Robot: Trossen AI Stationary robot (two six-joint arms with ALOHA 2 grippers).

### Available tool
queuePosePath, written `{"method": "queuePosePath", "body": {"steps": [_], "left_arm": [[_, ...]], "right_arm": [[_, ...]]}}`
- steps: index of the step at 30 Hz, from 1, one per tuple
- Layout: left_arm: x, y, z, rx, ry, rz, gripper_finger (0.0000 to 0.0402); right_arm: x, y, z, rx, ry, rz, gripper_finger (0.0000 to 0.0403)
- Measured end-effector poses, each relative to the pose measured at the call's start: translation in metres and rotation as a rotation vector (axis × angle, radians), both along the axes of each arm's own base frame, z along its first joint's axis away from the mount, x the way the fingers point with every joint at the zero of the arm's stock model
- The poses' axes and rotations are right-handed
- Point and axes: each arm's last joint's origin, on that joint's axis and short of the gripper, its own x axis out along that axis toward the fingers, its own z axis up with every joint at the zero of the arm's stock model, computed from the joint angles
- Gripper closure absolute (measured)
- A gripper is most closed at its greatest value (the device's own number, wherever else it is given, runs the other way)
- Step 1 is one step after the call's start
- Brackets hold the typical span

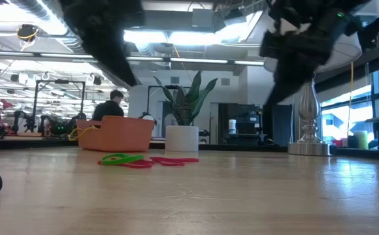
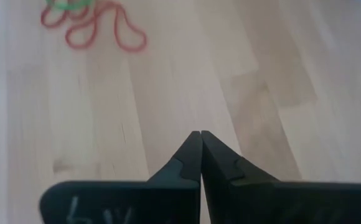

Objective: Pick and place rubber bands into bin
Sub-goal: Put the red rubber band into the orange bin

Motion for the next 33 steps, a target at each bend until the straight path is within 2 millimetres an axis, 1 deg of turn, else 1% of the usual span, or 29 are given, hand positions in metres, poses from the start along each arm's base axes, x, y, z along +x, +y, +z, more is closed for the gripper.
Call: {"method": "queuePosePath", "body": {"steps": [2, 5, 8, 12, 16, 19, 24, 27, 33], "left_arm": [[0.013, -0.005, -0.005, 0.006, 0.03, -0.013, 0.0343], [0.029, -0.009, -0.014, 0.005, 0.065, -0.014, 0.0343], [0.042, -0.013, -0.021, -0.012, 0.095, -0.025, 0.0343], [0.053, -0.016, -0.032, -0.053, 0.141, -0.07, 0.0343], [0.057, -0.019, -0.041, -0.083, 0.178, -0.1, 0.0343], [0.059, -0.017, -0.046, -0.063, 0.189, -0.084, 0.0343], [0.064, -0.002, -0.054, -0.047, 0.192, 0.042, 0.0339], [0.068, 0.005, -0.06, -0.062, 0.198, 0.079, 0.0324], [0.077, 0.011, -0.076, -0.074, 0.202, 0.095, 0.0278]], "right_arm": [[-0.008, 0.0, -0.005, 0.0, 0.008, 0.0, 0.0398], [-0.015, 0.0, -0.011, 0.001, 0.027, 0.0, 0.0398], [-0.018, 0.0, -0.017, 0.001, 0.044, 0.001, 0.0398], [-0.02, 0.0, -0.022, 0.001, 0.066, 0.001, 0.0398], [-0.021, 0.0, -0.023, 0.0, 0.067, 0.003, 0.0398], [-0.021, 0.0, -0.023, 0.0, 0.065, 0.003, 0.0398], [-0.021, 0.0, -0.023, 0.0, 0.065, 0.003, 0.0398], [-0.021, 0.0, -0.023, 0.0, 0.065, 0.003, 0.0398], [-0.02, 0.0, -0.023, 0.0, 0.055, 0.003, 0.0398]]}}
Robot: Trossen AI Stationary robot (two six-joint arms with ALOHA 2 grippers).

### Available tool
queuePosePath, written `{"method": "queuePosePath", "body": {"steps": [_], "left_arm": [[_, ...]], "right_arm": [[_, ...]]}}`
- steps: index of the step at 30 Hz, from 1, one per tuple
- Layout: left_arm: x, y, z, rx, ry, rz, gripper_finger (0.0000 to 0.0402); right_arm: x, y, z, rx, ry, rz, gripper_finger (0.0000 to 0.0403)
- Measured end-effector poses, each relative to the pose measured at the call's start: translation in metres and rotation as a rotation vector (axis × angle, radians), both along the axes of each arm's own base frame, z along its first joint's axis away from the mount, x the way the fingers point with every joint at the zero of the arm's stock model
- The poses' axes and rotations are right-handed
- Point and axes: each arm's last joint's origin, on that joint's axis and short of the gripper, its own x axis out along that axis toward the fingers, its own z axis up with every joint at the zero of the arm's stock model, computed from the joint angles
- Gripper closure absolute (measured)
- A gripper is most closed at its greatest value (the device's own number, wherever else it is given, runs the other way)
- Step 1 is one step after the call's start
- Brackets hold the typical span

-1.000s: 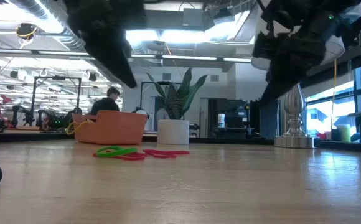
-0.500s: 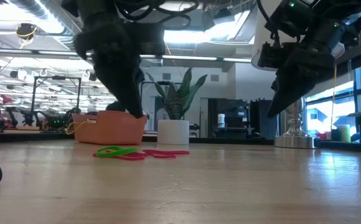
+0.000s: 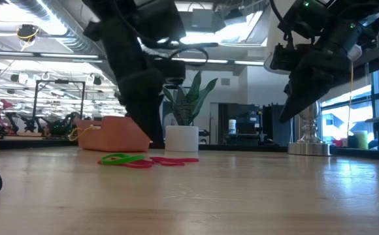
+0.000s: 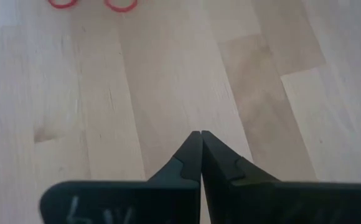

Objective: Pick and place rubber bands into bin
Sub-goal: Put the red rubber band into the orange bin

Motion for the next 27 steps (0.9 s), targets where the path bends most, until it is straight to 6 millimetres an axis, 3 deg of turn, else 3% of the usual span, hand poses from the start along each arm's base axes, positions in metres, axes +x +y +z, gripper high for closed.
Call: {"method": "queuePosePath", "body": {"steps": [6, 22, 27], "left_arm": [[0.004, -0.001, -0.009, -0.001, -0.003, -0.002, 0.0255], [0.012, -0.001, -0.03, -0.002, 0.01, 0.015, 0.0256], [0.012, -0.002, -0.037, 0.004, 0.039, 0.021, 0.03]], "right_arm": [[0.0, 0.0, 0.0, 0.0, -0.005, 0.0, 0.0398], [0.003, 0.0, 0.002, 0.0, -0.04, -0.001, 0.0398], [0.003, 0.0, 0.002, -0.001, -0.04, 0.0, 0.0398]]}}
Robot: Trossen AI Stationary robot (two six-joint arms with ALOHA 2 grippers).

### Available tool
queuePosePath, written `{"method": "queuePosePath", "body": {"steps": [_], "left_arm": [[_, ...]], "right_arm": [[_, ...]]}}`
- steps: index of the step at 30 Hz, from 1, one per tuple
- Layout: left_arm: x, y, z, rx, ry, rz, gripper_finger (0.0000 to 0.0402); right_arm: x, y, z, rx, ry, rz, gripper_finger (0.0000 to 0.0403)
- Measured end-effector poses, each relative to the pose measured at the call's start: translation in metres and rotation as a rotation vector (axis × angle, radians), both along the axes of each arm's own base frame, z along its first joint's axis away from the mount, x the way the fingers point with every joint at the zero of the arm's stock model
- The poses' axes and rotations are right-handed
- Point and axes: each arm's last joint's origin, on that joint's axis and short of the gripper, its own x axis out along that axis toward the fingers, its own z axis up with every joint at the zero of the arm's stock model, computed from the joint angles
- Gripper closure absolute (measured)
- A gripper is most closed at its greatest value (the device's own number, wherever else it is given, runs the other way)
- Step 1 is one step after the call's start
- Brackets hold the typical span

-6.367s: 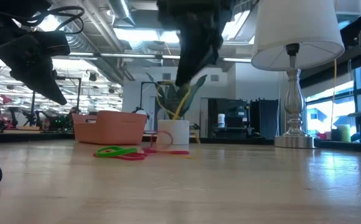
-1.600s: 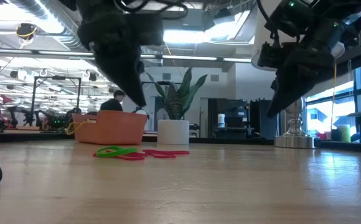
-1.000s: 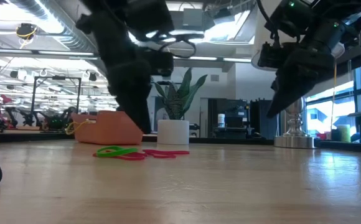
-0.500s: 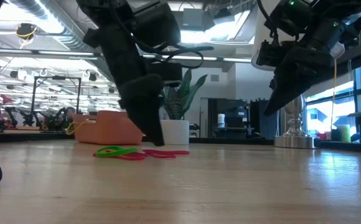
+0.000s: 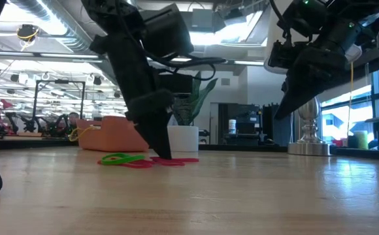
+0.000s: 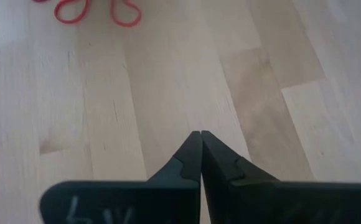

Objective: Pick and place rubber bands into bin
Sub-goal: Put the red rubber band into the orange bin

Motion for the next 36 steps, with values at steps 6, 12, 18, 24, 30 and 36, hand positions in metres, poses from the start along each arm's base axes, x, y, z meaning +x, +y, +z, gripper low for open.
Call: {"method": "queuePosePath", "body": {"steps": [6, 12, 18, 24, 30, 36], "left_arm": [[-0.002, 0.0, 0.005, 0.021, -0.008, 0.035, 0.0392], [-0.008, 0.004, 0.016, 0.028, -0.015, 0.048, 0.0399], [-0.011, 0.006, 0.046, 0.071, -0.113, 0.077, 0.04], [-0.029, 0.007, 0.087, 0.07, -0.182, 0.098, 0.0399], [-0.071, 0.012, 0.124, 0.053, -0.128, 0.221, 0.0399], [-0.112, 0.017, 0.131, 0.027, 0.059, 0.415, 0.0399]], "right_arm": [[0.0, 0.0, 0.0, 0.0, -0.001, 0.0, 0.0398], [0.0, 0.0, 0.0, 0.0, -0.001, 0.0, 0.0398], [0.0, 0.0, 0.0, 0.0, -0.001, 0.0, 0.0398], [0.0, 0.0, 0.0, 0.0, -0.001, 0.0, 0.0398], [0.0, 0.0, 0.0, 0.0, -0.003, 0.0, 0.0398], [0.001, 0.0, 0.001, 0.0, -0.013, 0.0, 0.0398]]}}
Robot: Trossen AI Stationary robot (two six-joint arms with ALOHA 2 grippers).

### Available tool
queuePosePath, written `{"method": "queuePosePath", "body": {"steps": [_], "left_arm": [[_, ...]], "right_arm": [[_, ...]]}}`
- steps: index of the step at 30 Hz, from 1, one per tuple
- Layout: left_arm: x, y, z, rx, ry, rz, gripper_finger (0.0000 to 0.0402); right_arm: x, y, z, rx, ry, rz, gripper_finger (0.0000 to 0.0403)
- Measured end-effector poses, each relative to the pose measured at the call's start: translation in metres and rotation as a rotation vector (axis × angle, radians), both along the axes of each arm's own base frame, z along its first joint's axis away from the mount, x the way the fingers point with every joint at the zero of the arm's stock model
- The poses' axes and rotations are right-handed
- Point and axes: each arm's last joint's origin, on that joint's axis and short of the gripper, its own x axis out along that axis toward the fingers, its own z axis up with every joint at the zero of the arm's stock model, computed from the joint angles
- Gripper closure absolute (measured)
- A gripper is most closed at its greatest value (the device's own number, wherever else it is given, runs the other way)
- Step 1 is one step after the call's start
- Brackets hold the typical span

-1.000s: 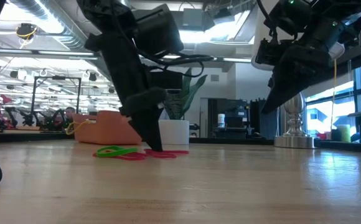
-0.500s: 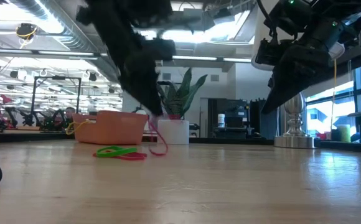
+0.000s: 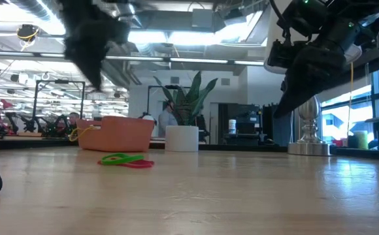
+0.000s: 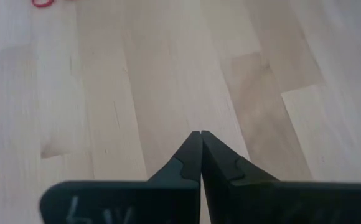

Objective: Pick and place rubber bands into bin
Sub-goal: Put the red rubber band into the orange bin

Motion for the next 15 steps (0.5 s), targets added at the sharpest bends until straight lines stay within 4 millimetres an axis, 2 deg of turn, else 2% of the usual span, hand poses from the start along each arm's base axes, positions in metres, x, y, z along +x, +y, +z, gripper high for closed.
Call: {"method": "queuePosePath", "body": {"steps": [3, 7, 11, 15], "left_arm": [[-0.011, 0.002, -0.015, -0.062, 0.092, 0.035, 0.0399], [-0.02, 0.01, -0.047, -0.157, 0.136, 0.088, 0.0399], [-0.032, 0.025, -0.075, -0.195, 0.155, 0.18, 0.0399], [-0.043, 0.045, -0.091, -0.203, 0.165, 0.255, 0.0399]], "right_arm": [[0.001, 0.0, 0.001, -0.001, -0.02, 0.0, 0.0398], [0.006, 0.0, 0.005, 0.001, -0.08, -0.003, 0.0398], [0.01, 0.0, 0.01, 0.0, -0.148, -0.003, 0.0398], [0.014, 0.0, 0.014, -0.001, -0.208, -0.003, 0.0398]]}}
